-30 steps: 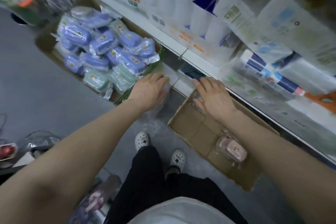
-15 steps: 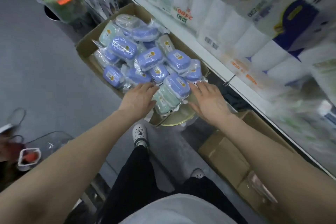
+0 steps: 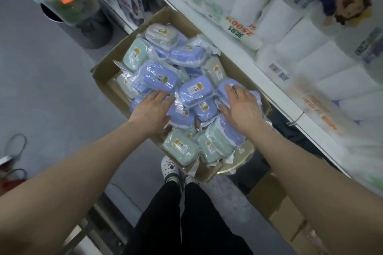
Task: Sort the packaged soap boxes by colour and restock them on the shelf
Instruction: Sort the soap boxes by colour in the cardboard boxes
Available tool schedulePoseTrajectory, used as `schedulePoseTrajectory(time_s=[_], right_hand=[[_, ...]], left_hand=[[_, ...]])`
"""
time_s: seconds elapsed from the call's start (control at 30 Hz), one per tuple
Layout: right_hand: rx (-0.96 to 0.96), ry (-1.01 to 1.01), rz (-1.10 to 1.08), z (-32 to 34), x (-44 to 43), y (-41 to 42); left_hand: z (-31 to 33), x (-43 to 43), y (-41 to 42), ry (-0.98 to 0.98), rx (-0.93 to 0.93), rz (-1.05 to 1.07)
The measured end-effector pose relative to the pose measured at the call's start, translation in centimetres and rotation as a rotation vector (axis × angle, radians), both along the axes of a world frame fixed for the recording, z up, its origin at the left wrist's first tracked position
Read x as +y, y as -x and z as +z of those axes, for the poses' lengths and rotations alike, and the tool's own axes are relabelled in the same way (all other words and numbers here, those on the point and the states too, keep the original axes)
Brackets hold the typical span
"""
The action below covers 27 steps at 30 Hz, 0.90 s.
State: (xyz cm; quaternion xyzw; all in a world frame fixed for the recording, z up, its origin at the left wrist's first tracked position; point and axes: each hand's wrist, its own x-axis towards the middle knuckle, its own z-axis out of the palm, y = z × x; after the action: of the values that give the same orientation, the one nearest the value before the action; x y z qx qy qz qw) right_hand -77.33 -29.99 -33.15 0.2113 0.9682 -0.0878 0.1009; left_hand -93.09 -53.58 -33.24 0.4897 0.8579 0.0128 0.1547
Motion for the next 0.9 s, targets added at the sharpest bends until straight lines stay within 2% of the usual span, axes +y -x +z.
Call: schedulePoseTrajectory(time_s=[0.1, 0.27, 0.53, 0.7, 0.83, 0.9], right_hand=[[0.013, -0.023, -0.022, -0.9, 1.9, 2.8], [-0.081, -0.006, -0.075, -3.3, 4.0, 6.9], [-0.13, 0.157, -0.342, -8.2, 4.9, 13.0], [-0.132, 0.365, -0.612, -11.1, 4.8, 15.7], [-0.189, 0.292, -0.604, -12.3, 5.1, 16.7], [-0.214, 0.264, -0.567, -12.4, 5.6, 17.0]], left_hand=[[-1.0, 1.4, 2.3, 0.011, -0.007, -0.007], [-2.9, 3.9, 7.1, -0.06, -0.002, -0.043], [-5.7, 8.6, 19.7, -0.06, 0.02, -0.104], [-8.8, 11.3, 26.3, 0.041, 0.02, -0.129], [-10.2, 13.7, 28.8, 0.185, -0.023, -0.157], [-10.3, 14.9, 29.4, 0.273, 0.017, -0.172]])
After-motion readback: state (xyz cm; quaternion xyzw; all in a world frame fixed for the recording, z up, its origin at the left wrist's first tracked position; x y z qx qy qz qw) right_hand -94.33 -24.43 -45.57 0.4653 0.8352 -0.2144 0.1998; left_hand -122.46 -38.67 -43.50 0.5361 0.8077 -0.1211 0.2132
